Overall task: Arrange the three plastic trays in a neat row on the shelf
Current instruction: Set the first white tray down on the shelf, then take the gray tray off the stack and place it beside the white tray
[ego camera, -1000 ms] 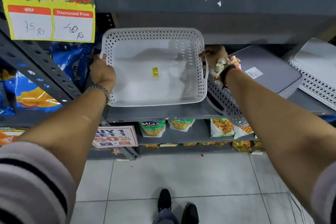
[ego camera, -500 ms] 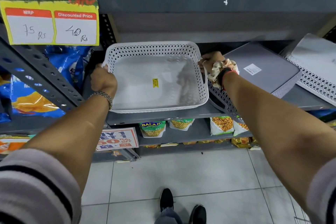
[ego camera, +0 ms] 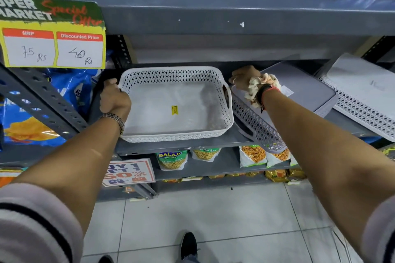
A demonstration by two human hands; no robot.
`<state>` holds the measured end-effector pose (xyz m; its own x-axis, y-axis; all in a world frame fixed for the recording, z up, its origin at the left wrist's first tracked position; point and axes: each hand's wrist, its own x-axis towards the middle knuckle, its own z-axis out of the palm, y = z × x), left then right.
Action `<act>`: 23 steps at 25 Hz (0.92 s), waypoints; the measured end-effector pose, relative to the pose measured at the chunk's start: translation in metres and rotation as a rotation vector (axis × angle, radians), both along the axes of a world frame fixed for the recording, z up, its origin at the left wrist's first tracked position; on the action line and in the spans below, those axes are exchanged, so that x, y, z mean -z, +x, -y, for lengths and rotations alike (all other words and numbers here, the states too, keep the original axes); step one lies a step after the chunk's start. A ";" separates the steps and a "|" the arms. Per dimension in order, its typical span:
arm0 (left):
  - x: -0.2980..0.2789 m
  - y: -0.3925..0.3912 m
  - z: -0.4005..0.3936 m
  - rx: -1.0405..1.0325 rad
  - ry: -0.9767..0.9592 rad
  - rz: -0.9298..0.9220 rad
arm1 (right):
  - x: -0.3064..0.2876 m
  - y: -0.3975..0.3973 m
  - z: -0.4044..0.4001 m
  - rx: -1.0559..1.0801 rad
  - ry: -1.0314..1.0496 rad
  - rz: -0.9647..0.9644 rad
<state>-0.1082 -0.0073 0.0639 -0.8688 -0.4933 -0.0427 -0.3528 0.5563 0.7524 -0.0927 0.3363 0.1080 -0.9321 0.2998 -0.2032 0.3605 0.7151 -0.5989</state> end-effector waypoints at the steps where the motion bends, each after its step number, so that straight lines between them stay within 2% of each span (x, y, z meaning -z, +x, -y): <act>1: -0.001 -0.001 -0.004 0.009 -0.019 -0.035 | -0.004 0.001 -0.011 0.026 -0.033 -0.017; 3: -0.002 0.000 -0.016 0.046 -0.088 -0.125 | -0.011 0.005 -0.036 0.094 -0.053 -0.075; 5: -0.005 0.005 -0.037 0.104 -0.146 -0.216 | -0.019 0.018 -0.066 0.145 0.023 -0.132; 8: -0.013 0.017 -0.083 0.202 -0.090 -0.292 | -0.032 0.046 -0.116 0.232 0.129 -0.186; 12: -0.019 0.024 -0.146 0.231 0.006 -0.370 | -0.050 0.080 -0.188 0.232 0.225 -0.128; 15: -0.012 0.039 -0.194 0.248 0.025 -0.431 | -0.038 0.082 -0.245 0.252 0.219 -0.047; 19: 0.006 0.066 -0.252 0.273 0.077 -0.486 | -0.002 0.063 -0.302 0.135 0.060 0.060; 22: 0.013 0.097 -0.290 0.270 0.186 -0.413 | 0.023 0.049 -0.328 -0.011 0.135 0.126; 23: 0.015 0.108 -0.298 0.272 0.205 -0.369 | 0.023 0.047 -0.329 -0.021 0.085 0.132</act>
